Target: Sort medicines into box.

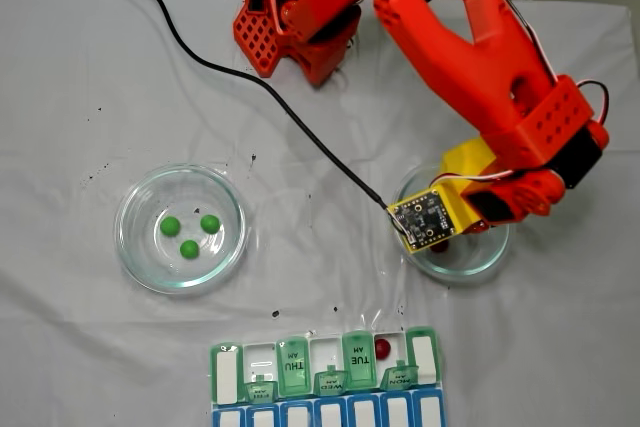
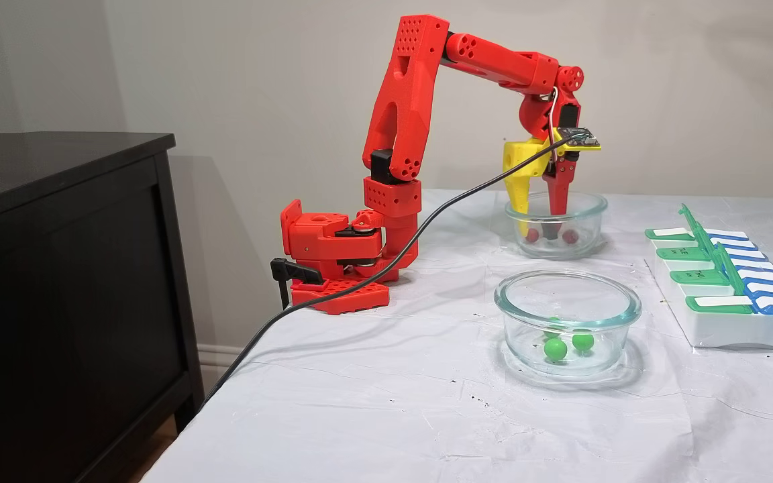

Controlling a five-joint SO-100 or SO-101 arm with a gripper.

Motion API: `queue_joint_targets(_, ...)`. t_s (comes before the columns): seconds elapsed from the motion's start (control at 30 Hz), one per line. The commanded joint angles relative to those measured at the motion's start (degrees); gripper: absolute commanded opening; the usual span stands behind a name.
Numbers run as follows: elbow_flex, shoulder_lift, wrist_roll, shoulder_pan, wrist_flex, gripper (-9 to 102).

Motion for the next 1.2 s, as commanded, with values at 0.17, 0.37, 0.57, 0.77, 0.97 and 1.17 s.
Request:
queue_joint_targets(0.17,0.62,0.53,0.70,-3.34,-0.62,19)
queue_joint_targets(0.37,0.79,0.00,1.05,-3.60,-1.32,18)
queue_joint_targets(0.57,1.41,-0.70,0.79,-4.48,-0.97,15)
queue_joint_targets(0.77,2.11,-1.67,-0.35,-5.36,-0.26,8)
queue_joint_targets(0.97,2.20,-1.85,-0.53,-5.63,0.44,2)
queue_joint_targets(1.17,0.44,-0.26,0.18,-3.16,-1.14,0)
